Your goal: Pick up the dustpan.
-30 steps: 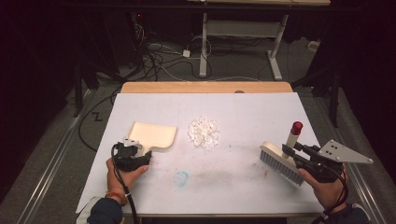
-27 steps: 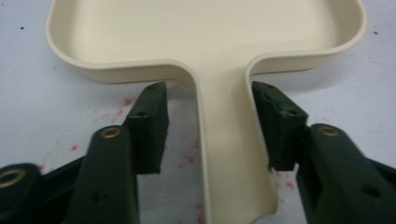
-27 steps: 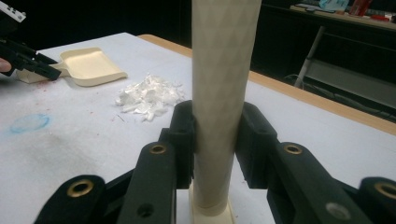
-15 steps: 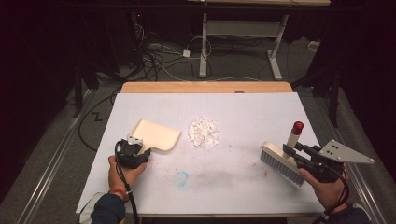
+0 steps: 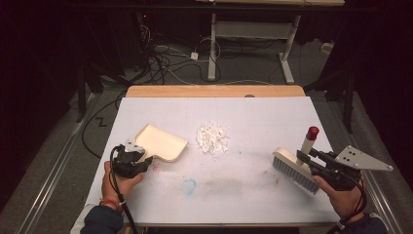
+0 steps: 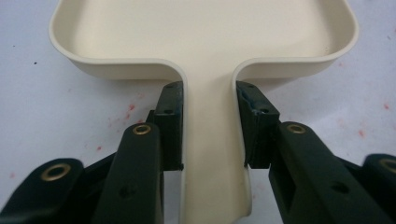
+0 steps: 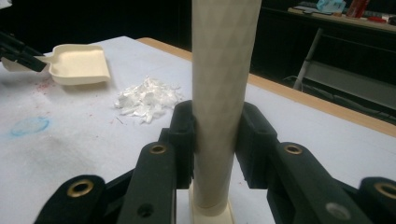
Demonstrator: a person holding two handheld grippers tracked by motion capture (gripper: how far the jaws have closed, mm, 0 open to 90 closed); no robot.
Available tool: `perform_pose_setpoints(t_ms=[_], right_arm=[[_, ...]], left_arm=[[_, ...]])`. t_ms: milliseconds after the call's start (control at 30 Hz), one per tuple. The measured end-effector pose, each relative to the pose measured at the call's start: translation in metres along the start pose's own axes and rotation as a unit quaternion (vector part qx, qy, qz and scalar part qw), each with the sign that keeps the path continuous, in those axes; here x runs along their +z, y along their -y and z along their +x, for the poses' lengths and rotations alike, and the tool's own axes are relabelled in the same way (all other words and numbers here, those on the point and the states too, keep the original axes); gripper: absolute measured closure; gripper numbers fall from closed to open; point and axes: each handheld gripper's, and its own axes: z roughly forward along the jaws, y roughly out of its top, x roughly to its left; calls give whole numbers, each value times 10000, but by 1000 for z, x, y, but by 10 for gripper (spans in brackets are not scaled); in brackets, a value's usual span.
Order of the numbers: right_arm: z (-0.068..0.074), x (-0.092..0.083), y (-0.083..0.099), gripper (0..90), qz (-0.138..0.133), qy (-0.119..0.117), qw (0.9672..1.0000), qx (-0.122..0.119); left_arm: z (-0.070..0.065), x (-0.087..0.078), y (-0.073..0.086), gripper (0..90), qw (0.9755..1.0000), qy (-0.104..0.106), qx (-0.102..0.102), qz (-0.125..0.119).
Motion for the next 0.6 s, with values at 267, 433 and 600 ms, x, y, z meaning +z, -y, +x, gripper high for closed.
perform_pose_setpoints(t_ms=[267, 433, 600], right_arm=[[-4, -1, 0, 715, -25, -22, 10000, 80], [-4, 1, 0, 715, 5, -18, 9999, 103], [-6, 4, 0, 715, 21, -18, 10000, 92]], left_arm=[[-10, -19, 6, 636, 9997, 89, 236, 25], [-12, -23, 7, 636, 9991, 152, 387, 11], [-13, -23, 8, 636, 9986, 217, 488, 55]])
